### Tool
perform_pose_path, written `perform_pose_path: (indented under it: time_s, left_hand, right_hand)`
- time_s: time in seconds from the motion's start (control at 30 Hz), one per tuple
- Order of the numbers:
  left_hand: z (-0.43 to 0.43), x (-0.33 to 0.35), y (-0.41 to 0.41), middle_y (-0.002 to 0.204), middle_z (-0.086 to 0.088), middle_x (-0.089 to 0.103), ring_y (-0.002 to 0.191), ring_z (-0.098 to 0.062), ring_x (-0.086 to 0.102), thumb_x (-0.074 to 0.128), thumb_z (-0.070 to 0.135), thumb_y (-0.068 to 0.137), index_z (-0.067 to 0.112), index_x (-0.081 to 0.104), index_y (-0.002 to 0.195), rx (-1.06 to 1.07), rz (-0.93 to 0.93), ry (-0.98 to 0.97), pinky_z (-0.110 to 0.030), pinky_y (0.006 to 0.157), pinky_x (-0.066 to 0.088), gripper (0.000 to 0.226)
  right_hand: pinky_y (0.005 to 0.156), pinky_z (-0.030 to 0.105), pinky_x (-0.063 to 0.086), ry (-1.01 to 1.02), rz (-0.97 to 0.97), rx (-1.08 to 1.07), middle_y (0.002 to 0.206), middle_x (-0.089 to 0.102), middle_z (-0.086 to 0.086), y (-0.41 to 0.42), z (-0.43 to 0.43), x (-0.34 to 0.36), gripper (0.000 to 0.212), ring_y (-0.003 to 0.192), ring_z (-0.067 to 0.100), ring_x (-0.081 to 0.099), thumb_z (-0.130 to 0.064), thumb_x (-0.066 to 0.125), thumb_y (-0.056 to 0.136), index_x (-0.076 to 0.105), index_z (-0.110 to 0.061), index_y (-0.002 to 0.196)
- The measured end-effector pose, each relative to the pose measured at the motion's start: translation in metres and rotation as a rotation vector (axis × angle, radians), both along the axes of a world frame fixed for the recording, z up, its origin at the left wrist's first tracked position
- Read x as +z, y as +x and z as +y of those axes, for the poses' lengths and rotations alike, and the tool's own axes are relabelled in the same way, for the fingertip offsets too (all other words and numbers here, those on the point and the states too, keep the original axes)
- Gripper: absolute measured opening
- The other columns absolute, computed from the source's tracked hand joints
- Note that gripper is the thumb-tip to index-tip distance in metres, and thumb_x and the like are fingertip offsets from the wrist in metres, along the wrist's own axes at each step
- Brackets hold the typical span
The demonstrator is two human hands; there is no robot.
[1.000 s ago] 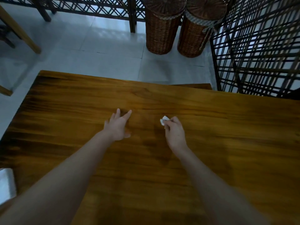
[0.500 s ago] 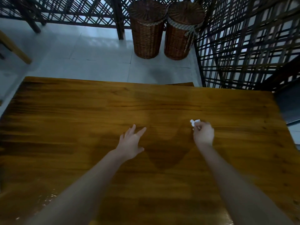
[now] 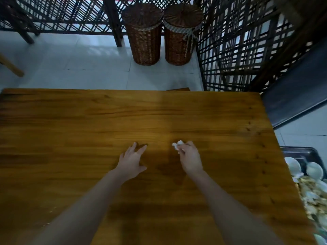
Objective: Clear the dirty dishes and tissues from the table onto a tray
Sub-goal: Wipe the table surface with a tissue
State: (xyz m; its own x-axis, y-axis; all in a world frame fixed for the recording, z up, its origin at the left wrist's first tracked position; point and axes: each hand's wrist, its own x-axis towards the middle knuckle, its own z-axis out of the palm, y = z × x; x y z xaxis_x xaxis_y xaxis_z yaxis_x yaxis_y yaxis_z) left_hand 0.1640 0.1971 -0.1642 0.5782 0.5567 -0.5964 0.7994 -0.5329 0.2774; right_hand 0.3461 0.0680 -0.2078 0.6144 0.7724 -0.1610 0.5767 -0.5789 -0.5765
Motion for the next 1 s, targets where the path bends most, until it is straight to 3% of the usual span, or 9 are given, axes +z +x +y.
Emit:
perform_pose_path:
  time_s: [0.13, 0.23, 0.5, 0.63, 0.77, 1.0]
  left_hand:
    - [-0.018, 0.000, 0.019, 0.161, -0.010, -0.005, 0.147, -0.032, 0.001, 0.063, 0.033, 0.091, 0.033, 0.004, 0.153, -0.010, -0.003, 0.001, -0.052, 0.116, 0.010, 0.085]
    - [-0.037, -0.002, 0.038, 0.160, -0.010, -0.006, 0.147, -0.031, 0.000, 0.063, 0.033, 0.091, 0.034, 0.004, 0.153, -0.035, -0.015, 0.001, -0.052, 0.116, 0.010, 0.086]
    - [-0.075, -0.006, 0.085, 0.160, -0.010, -0.010, 0.147, -0.031, -0.002, 0.063, 0.034, 0.091, 0.036, 0.000, 0.152, -0.106, 0.004, -0.006, -0.052, 0.117, 0.010, 0.088]
    - [-0.090, -0.003, 0.106, 0.160, -0.010, -0.012, 0.147, -0.031, -0.003, 0.062, 0.034, 0.091, 0.036, -0.001, 0.152, -0.151, 0.004, -0.004, -0.051, 0.116, 0.008, 0.087]
    - [-0.104, 0.000, 0.111, 0.160, -0.010, -0.012, 0.147, -0.031, -0.003, 0.062, 0.034, 0.092, 0.036, 0.000, 0.152, -0.154, 0.018, -0.009, -0.051, 0.117, 0.008, 0.087]
    - [-0.135, 0.002, 0.092, 0.160, -0.009, -0.009, 0.147, -0.032, 0.000, 0.063, 0.035, 0.090, 0.036, 0.002, 0.152, -0.095, 0.032, -0.006, -0.052, 0.116, 0.011, 0.087]
  right_hand:
    - [0.067, 0.025, 0.041, -0.060, -0.038, -0.332, 0.116, 0.052, 0.014, 0.067, -0.061, 0.007, 0.026, 0.078, 0.015, 0.049, 0.001, 0.047, 0.094, 0.066, -0.005, 0.110]
    - [0.071, 0.030, 0.046, -0.092, -0.043, -0.489, 0.120, 0.052, 0.017, 0.095, -0.097, 0.012, 0.025, 0.088, 0.024, 0.056, 0.000, 0.048, 0.093, 0.067, -0.006, 0.109]
    - [0.074, 0.021, 0.041, -0.067, -0.068, -0.206, 0.111, 0.053, 0.006, 0.062, -0.119, -0.003, 0.024, 0.095, 0.019, 0.053, -0.003, 0.046, 0.095, 0.062, -0.008, 0.112]
    - [0.078, 0.021, 0.046, -0.049, -0.059, -0.070, 0.108, 0.051, 0.003, 0.054, -0.137, -0.007, 0.025, 0.093, 0.016, 0.051, -0.002, 0.047, 0.095, 0.063, -0.010, 0.113]
    - [0.072, 0.023, 0.048, -0.047, -0.036, -0.073, 0.103, 0.049, 0.000, 0.068, -0.161, -0.006, 0.022, 0.087, 0.013, 0.051, -0.002, 0.048, 0.094, 0.064, -0.011, 0.106]
    - [0.072, 0.027, 0.050, -0.009, -0.055, -0.174, 0.097, 0.050, 0.000, 0.080, -0.205, -0.001, 0.023, 0.084, 0.016, 0.052, -0.009, 0.048, 0.097, 0.065, -0.006, 0.112]
